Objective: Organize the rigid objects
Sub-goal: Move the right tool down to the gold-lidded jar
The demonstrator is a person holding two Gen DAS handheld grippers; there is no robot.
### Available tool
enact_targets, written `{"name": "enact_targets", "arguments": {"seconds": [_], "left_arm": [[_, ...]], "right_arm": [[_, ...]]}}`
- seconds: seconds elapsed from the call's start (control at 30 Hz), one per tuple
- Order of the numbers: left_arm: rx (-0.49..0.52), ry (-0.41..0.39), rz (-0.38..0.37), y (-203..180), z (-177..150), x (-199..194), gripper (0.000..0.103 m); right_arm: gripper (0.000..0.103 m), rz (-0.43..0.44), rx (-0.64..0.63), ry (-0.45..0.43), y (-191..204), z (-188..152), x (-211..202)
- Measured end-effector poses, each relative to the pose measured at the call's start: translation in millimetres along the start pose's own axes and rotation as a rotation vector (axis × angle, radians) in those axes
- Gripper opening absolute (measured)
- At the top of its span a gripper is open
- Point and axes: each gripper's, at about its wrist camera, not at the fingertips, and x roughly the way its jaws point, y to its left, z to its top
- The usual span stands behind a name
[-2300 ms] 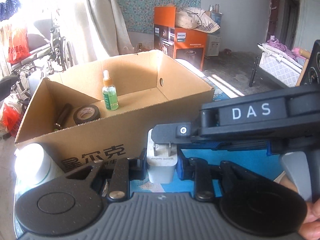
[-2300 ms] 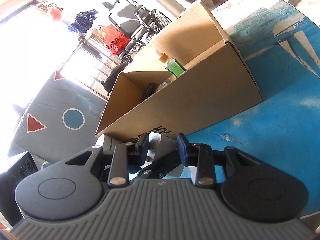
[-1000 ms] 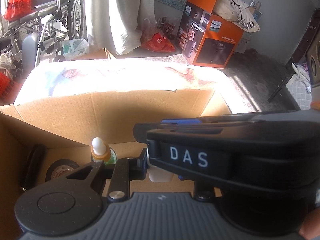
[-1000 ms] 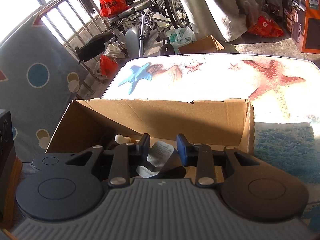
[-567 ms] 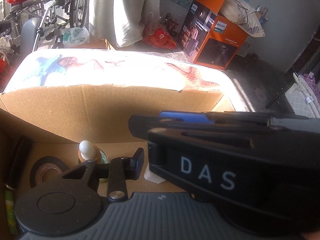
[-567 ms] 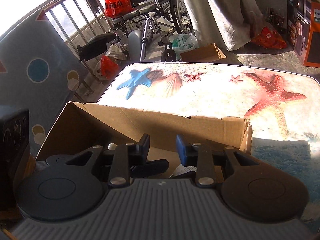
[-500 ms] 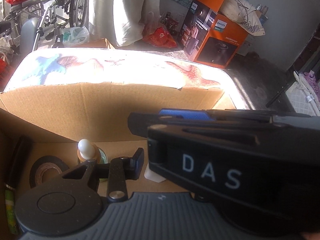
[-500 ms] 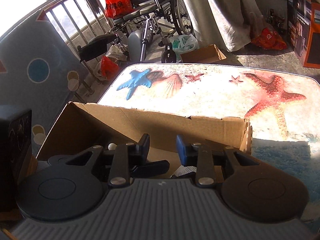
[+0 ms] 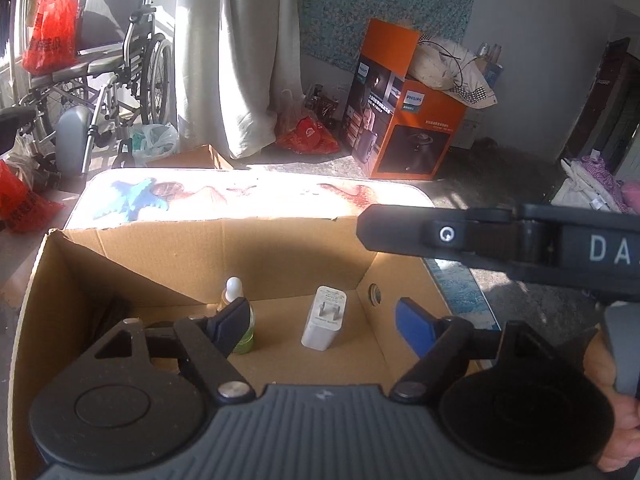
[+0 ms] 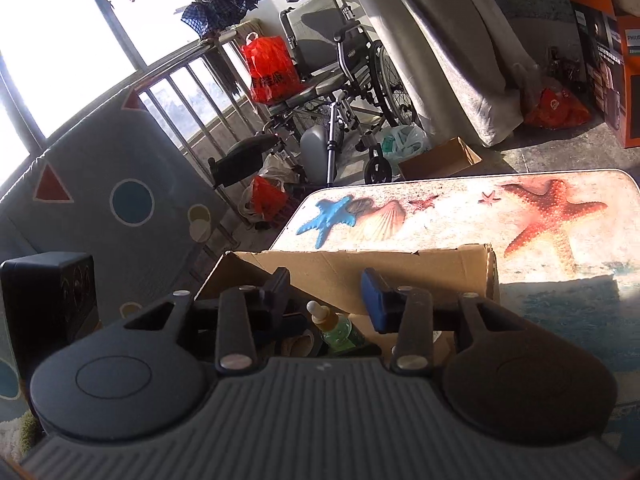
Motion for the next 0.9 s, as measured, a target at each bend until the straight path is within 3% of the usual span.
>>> {"name": "enact_targets", "arguments": {"seconds": [0.2, 0.33, 0.47, 0.6, 0.73, 0.9], "left_arm": [[0.065, -0.097, -0.059, 5.3, -45.5, -88.2, 0.095], [0.076, -0.091, -0.045, 15.4, -87.9, -121.8, 0.098], [0.059, -0.082, -0.03, 29.9, -130.6, -140.0, 0.098], [0.033, -0.014, -0.006, 42.2, -163.8, -129.2, 0.098], [-0.001, 0.079, -0.01, 53.8, -188.2, -103.2, 0.098], [0.063, 0.064, 0.043, 52.5, -202.8, -85.0, 0.098]], "right_arm": [[0.058, 0.023, -0.009, -0.085, 30.7, -34.8, -77.4], [0.068, 0.055, 0.013, -0.08, 47.0, -74.9, -110.5], [0.07, 0.081, 0.057, -0.052, 60.4, -118.6, -127.5], [0.073, 0.12, 0.128, 0.004, 72.1, -163.5, -124.5], [0.074, 0.121, 0.197, 0.081, 76.4, -197.1, -93.0], [0.074, 0.084, 0.208, 0.139, 81.5, -220.2, -47.0]]}}
